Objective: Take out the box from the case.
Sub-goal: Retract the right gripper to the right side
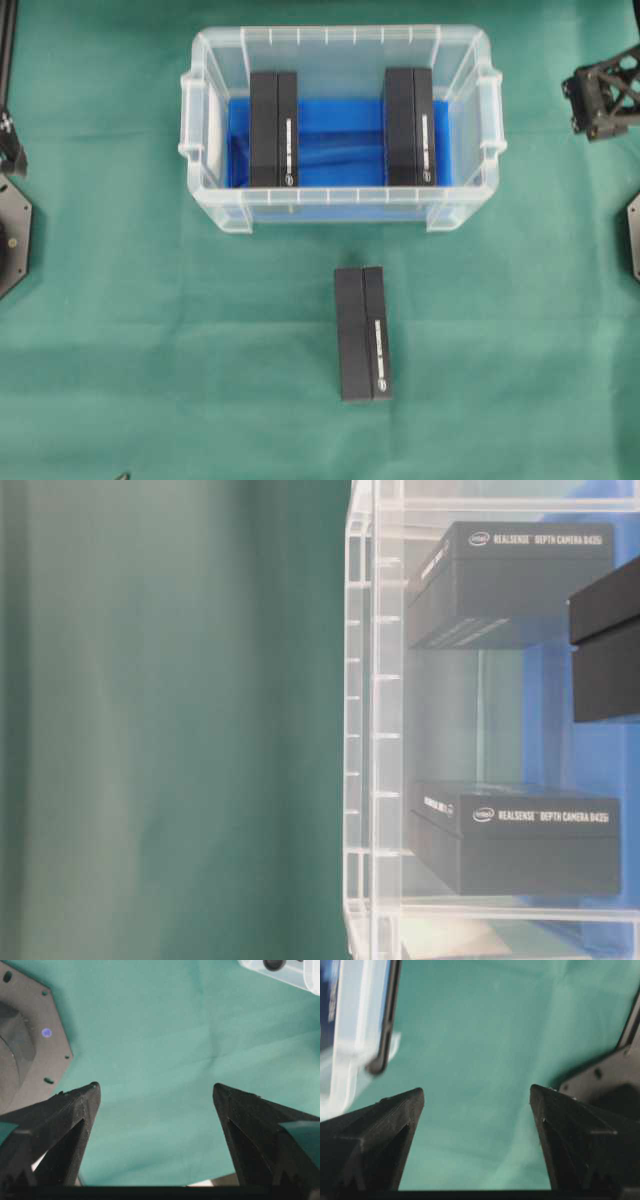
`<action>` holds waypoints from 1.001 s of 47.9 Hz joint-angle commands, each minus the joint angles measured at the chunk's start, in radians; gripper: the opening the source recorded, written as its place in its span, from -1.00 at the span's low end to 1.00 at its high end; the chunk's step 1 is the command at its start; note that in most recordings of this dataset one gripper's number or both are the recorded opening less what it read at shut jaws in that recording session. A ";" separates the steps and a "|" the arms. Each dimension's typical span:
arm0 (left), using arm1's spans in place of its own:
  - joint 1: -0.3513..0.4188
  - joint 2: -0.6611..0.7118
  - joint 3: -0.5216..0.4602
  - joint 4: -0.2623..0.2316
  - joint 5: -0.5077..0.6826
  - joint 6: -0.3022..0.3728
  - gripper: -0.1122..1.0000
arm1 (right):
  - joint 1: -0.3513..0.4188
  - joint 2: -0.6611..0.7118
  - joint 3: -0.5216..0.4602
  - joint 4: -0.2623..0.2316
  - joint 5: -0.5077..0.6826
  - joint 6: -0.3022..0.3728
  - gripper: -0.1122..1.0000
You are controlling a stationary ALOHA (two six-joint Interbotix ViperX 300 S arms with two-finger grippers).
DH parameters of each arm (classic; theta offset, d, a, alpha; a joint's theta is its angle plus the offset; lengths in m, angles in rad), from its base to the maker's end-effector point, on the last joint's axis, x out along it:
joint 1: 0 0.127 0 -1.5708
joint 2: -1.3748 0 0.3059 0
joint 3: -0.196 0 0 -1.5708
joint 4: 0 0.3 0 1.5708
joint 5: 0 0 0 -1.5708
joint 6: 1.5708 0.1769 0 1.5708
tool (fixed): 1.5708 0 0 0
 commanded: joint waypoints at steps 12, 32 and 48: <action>0.009 0.003 -0.011 0.006 -0.002 -0.011 0.89 | -0.086 0.025 -0.008 0.017 -0.015 -0.051 0.71; 0.043 0.002 -0.006 0.006 0.005 0.000 0.89 | -0.086 0.021 0.006 0.044 -0.020 -0.046 0.71; 0.043 0.018 -0.003 0.005 -0.011 -0.005 0.89 | -0.087 0.020 0.008 0.044 -0.026 -0.048 0.71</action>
